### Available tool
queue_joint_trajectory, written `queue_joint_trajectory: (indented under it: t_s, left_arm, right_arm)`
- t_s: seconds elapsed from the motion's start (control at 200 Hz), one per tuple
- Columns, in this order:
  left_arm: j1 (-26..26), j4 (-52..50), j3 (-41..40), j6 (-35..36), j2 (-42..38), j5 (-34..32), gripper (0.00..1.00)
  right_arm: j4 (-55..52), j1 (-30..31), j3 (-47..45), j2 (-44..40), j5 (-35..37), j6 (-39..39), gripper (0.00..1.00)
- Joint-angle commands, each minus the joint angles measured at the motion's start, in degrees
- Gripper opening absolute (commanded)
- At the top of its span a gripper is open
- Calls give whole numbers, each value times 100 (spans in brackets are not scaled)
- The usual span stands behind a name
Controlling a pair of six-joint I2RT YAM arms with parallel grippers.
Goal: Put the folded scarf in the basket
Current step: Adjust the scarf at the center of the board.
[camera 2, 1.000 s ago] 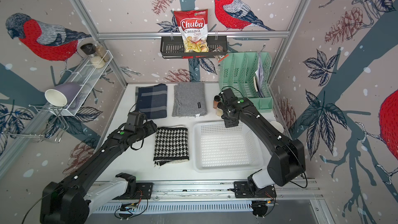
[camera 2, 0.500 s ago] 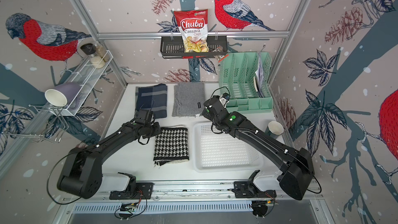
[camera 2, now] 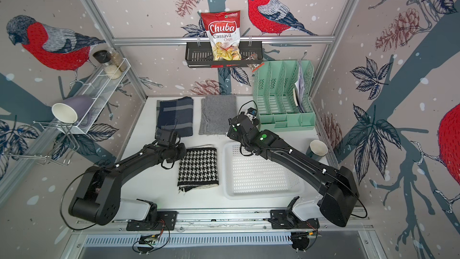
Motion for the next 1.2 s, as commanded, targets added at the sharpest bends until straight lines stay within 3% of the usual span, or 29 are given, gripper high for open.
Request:
queue_joint_trajectory:
  t_s: [0.0, 0.255, 0.77, 1.05, 1.195]
  left_arm:
    - [29, -99, -133, -464, -132, -404, 0]
    - [196, -340, -406, -1508, -767, -869, 0]
    - [620, -1156, -1378, -4624, -2828, -1454, 0]
    - [607, -1783, -1833, -5989, -3911, -1442, 0]
    - [551, -2192, -1675, -5897, -4211, -1512, 30]
  right_arm:
    - [81, 67, 72, 169, -113, -120, 69]
    - [169, 262, 266, 410, -362, -304, 67]
    - [16, 884, 995, 1224, -1103, -411, 69]
    - [-323, 1213, 1262, 1716, -1479, 170, 73]
    - [-401, 1404, 1298, 1957, -1870, 800, 82]
